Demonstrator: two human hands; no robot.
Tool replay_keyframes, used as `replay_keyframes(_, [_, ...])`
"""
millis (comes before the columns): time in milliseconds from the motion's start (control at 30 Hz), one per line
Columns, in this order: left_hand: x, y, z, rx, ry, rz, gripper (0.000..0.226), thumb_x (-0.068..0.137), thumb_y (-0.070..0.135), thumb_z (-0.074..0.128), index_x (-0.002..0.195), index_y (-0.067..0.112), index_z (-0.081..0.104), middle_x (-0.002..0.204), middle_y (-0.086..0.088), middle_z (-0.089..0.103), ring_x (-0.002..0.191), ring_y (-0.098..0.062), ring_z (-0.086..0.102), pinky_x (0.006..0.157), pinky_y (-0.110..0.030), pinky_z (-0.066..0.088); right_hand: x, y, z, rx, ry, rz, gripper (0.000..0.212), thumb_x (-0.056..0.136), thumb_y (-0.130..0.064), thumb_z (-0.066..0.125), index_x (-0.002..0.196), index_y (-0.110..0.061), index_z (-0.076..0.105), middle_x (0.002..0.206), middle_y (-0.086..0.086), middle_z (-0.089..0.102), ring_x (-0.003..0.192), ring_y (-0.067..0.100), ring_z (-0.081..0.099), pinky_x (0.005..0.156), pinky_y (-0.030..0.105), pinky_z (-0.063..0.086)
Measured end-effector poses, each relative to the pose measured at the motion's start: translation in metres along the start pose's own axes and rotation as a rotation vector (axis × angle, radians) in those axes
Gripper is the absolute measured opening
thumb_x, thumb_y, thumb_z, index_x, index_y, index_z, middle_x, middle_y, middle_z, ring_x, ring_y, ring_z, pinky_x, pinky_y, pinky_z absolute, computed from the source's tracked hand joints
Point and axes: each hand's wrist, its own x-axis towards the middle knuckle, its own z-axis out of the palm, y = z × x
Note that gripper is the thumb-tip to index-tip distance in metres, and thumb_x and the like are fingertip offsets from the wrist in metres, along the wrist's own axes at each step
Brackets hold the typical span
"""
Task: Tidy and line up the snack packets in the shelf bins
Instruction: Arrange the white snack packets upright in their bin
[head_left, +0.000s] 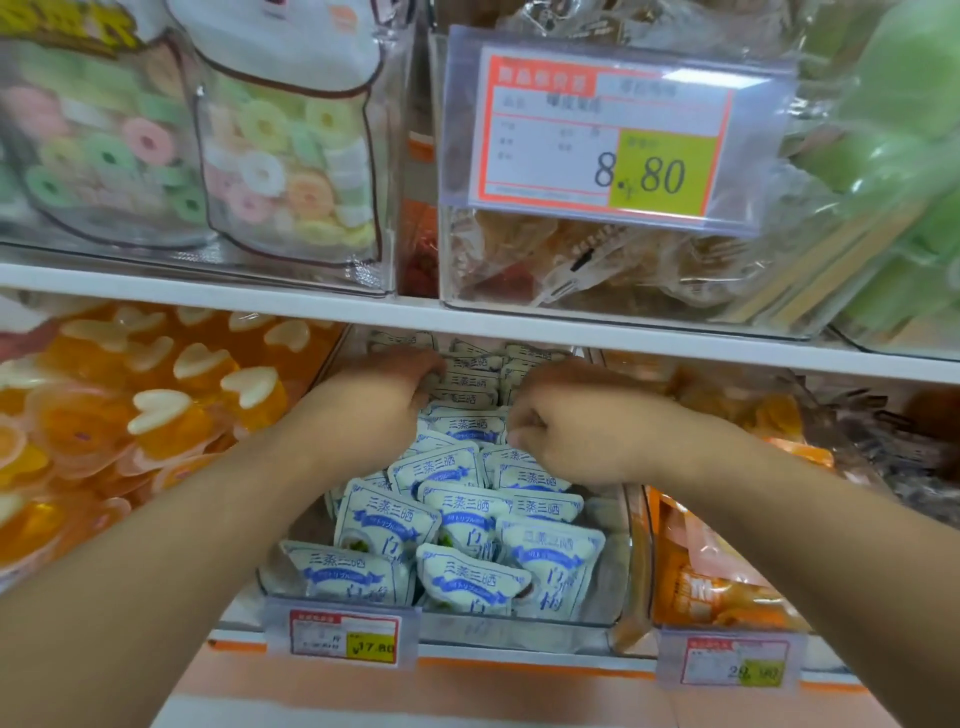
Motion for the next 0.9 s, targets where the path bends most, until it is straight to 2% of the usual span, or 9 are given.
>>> replay_keyframes(67, [0.005,-0.003,0.001,0.093,-0.05,-0.009,0.044,0.1,0.008,0.05,0.138,0.029,0.056,0.127,0.001,0.064,0.104,-0.022,0.062,0.09,-0.039,0.056,0.009,-0.007,0.004,0.02,0.057,0.011,0.021,0.095,-0.031,0.056,0.098,-0.018,0.072,0.102,0.003,0.071,0.095,0.025,0.068,0.085,0.044,0.061])
replay_keyframes(133, [0.009,-0.005,0.002,0.126,-0.08,-0.014,0.049,0.099,0.005,0.049,0.138,0.034,0.057,0.127,0.0,0.064,0.097,-0.023,0.064,0.082,-0.037,0.059,0.018,-0.014,0.006,0.044,0.072,0.002,0.029,0.096,-0.027,0.057,0.121,-0.023,0.07,0.128,0.003,0.067,0.113,0.027,0.066,0.095,0.044,0.058])
replay_keyframes(233, [0.013,-0.008,0.001,0.14,-0.062,-0.009,0.053,0.097,0.004,0.052,0.134,0.041,0.061,0.129,0.003,0.066,0.098,-0.021,0.066,0.084,-0.035,0.059,0.026,-0.02,0.008,0.071,0.006,-0.007,0.04,0.101,-0.024,0.057,0.14,-0.027,0.062,0.147,0.002,0.059,0.128,0.027,0.059,0.104,0.041,0.054])
replay_keyframes(333, [0.014,-0.01,-0.006,0.191,-0.034,0.005,0.039,0.097,0.012,0.059,0.121,0.041,0.068,0.121,0.007,0.069,0.101,-0.019,0.065,0.088,-0.034,0.057,0.027,-0.02,0.012,0.056,0.012,-0.006,0.037,0.102,-0.033,0.06,0.138,-0.027,0.063,0.14,0.003,0.064,0.123,0.026,0.062,0.1,0.041,0.055])
replay_keyframes(433, [0.011,-0.01,-0.014,0.301,-0.004,0.014,0.023,0.096,0.018,0.065,0.107,0.037,0.072,0.105,0.009,0.07,0.09,-0.017,0.065,0.079,-0.032,0.057,0.027,-0.018,0.014,0.037,0.073,0.031,0.031,0.098,-0.045,0.064,0.123,-0.029,0.072,0.11,-0.006,0.071,0.103,0.022,0.066,0.09,0.036,0.056])
replay_keyframes(533, [0.011,-0.011,-0.016,0.366,0.021,-0.019,0.018,0.094,0.015,0.065,0.098,0.03,0.073,0.093,0.005,0.069,0.08,-0.017,0.064,0.074,-0.036,0.06,0.029,-0.017,0.014,0.028,0.091,0.068,0.015,0.097,-0.037,0.069,0.093,-0.024,0.076,0.086,-0.01,0.07,0.084,0.021,0.067,0.08,0.033,0.059])
replay_keyframes(600, [0.01,-0.009,-0.016,0.412,0.045,-0.051,0.016,0.094,0.015,0.064,0.097,0.028,0.072,0.089,0.004,0.067,0.077,-0.018,0.062,0.071,-0.035,0.06,0.031,-0.017,0.013,0.007,0.113,0.103,0.017,0.095,-0.029,0.071,0.079,-0.022,0.074,0.083,-0.006,0.072,0.08,0.022,0.068,0.076,0.034,0.061])
replay_keyframes(800, [0.009,-0.011,-0.01,0.452,0.093,-0.022,0.019,0.091,0.012,0.062,0.093,0.029,0.07,0.084,0.004,0.063,0.073,-0.017,0.06,0.064,-0.033,0.058,0.035,-0.026,0.012,0.014,0.142,0.03,0.012,0.093,-0.032,0.071,0.097,-0.025,0.079,0.098,-0.005,0.075,0.092,0.023,0.068,0.083,0.038,0.06])
replay_keyframes(900, [0.006,-0.013,-0.012,0.405,0.033,0.011,0.012,0.096,0.02,0.062,0.101,0.03,0.067,0.087,0.003,0.064,0.078,-0.019,0.063,0.071,-0.036,0.059,0.036,-0.027,0.013,0.001,0.117,0.058,0.017,0.093,-0.029,0.074,0.108,-0.024,0.074,0.106,-0.001,0.072,0.1,0.027,0.065,0.09,0.04,0.057])
